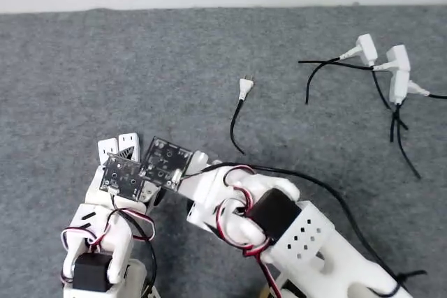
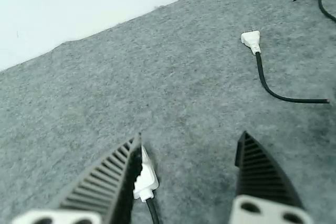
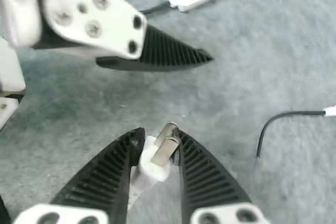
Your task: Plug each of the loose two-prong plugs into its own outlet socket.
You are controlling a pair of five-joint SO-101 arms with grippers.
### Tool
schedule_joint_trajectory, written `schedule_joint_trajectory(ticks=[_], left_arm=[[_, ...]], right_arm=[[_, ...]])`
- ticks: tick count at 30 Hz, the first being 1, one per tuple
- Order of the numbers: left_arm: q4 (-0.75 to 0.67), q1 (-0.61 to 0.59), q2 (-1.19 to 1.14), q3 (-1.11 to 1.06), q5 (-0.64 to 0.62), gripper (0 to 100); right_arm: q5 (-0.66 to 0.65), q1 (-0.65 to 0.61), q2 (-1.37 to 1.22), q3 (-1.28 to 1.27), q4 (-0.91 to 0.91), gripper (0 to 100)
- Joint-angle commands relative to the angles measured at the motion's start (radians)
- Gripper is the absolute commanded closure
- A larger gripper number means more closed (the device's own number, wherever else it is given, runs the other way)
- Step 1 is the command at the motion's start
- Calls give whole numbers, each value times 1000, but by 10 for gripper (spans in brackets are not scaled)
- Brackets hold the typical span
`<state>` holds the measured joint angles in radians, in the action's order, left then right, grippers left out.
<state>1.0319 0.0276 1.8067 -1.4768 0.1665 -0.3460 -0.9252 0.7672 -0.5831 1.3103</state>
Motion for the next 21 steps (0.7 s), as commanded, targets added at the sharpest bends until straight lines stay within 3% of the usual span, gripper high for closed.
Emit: schedule_joint_trajectory(ticks=[1,4,8,13,18,21], left_arm=[[18,-2,17,25,8,712],[18,-2,17,24,8,712],[17,-5,17,22,8,712],[5,-77,17,22,0,712],[-6,-114,17,22,-29,712],[-25,-135,17,19,-31,712]], right_arm=[[-8,-13,5,0,-56,991],[-11,15,4,-146,-143,991],[-52,62,-15,-379,-390,991],[-52,143,-240,-480,-601,972],[-49,165,-549,-374,-636,857],[-15,168,-622,-272,-550,840]])
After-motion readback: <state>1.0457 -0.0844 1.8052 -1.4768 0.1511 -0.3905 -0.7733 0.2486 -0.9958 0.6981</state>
